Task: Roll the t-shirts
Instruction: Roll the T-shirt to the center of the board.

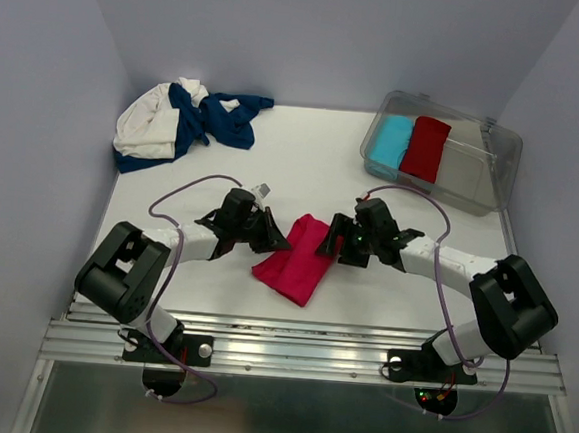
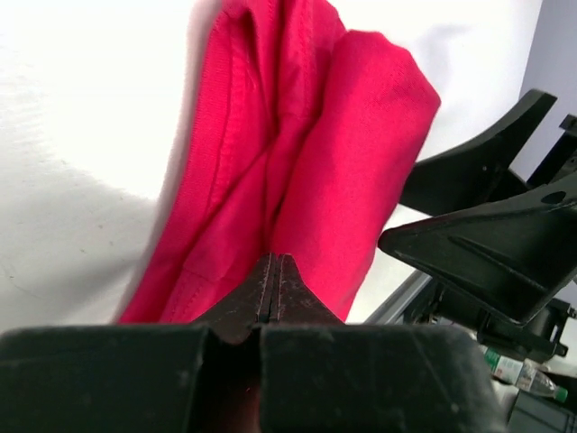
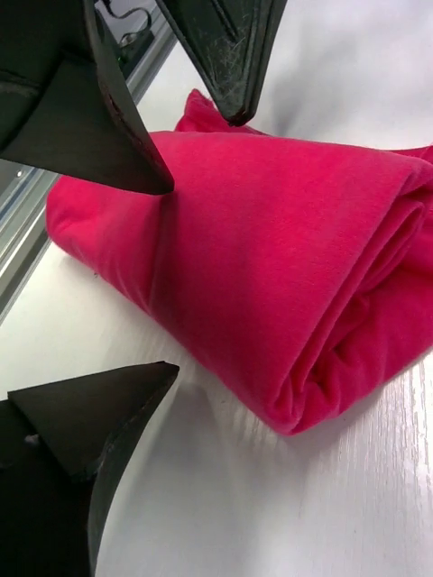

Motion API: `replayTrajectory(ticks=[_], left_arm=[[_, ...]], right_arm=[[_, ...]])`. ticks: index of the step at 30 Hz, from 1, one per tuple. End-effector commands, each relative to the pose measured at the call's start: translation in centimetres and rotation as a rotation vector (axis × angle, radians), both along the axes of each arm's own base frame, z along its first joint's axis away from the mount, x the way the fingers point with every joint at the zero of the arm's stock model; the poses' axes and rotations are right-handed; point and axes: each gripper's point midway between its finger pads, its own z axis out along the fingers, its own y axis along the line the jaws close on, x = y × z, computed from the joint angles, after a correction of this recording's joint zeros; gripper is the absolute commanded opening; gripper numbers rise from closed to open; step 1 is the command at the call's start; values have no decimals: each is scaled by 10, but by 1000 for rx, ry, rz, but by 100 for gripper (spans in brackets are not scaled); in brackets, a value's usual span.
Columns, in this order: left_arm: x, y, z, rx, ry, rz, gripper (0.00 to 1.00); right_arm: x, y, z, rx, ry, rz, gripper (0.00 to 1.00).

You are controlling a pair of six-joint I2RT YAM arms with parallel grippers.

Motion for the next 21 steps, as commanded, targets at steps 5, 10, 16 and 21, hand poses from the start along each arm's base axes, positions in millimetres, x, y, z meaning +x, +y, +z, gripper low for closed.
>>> replayTrajectory(ticks=[5, 10, 16, 21], left_arm=[[9, 3, -12, 14, 1, 47, 0], [8, 1, -26, 32, 30, 27, 0], [10, -1, -34, 45, 43, 12, 0], [7, -1, -38, 49, 52, 1, 0]], right_arm=[[15, 12, -2, 44, -35, -45, 53], [17, 9, -3, 38, -35, -81, 29], [14, 1, -10, 14, -30, -104, 19], [11, -5, -8, -8, -35, -104, 64]])
